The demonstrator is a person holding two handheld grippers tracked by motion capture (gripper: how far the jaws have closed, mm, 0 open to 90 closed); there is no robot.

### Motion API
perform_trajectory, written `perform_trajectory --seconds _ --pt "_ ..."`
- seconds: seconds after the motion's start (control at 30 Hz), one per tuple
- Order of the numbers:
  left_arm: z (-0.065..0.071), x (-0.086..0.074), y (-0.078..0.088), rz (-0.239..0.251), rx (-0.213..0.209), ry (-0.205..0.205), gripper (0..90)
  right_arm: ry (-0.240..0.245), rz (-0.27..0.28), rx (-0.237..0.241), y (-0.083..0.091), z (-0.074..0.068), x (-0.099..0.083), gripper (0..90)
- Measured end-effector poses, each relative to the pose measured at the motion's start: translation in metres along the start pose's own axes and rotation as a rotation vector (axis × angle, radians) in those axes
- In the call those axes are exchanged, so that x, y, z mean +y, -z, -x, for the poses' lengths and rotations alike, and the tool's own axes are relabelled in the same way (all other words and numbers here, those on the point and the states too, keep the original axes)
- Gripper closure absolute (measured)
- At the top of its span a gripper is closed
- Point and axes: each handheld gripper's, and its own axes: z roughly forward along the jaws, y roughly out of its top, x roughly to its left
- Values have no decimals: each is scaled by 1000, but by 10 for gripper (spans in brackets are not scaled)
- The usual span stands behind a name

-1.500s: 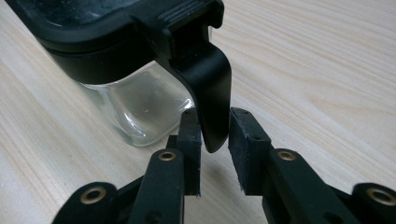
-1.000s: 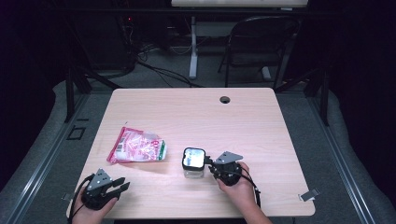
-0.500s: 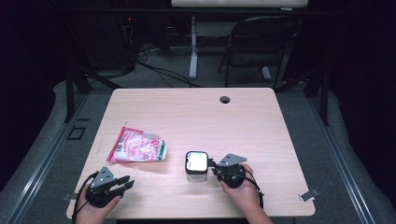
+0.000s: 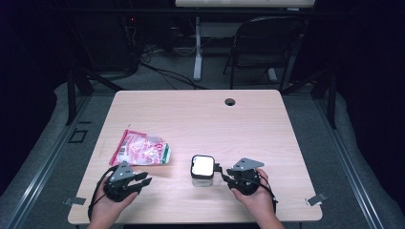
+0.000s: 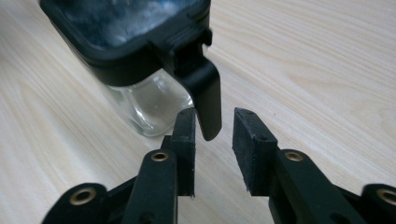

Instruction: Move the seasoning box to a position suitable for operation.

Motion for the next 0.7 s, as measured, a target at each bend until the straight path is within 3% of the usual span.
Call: perform_trajectory --seconds 0.13,0.23,0.3,0.53,0.7 --pt "9 17 -17 -21 -32 -43 713 28 -45 7 -1 -1 3 664" --pt "16 32 -28 -8 -53 -68 715 41 -49 41 -1 0 10 795" --pt "18 39 -32 -3 -72 -66 714 40 -57 59 -4 2 14 821" --pt "28 56 -42 7 -84 -85 718 34 -49 67 -9 8 17 830" --pt "34 65 -43 -10 -95 -118 723 37 -23 67 9 9 27 796"
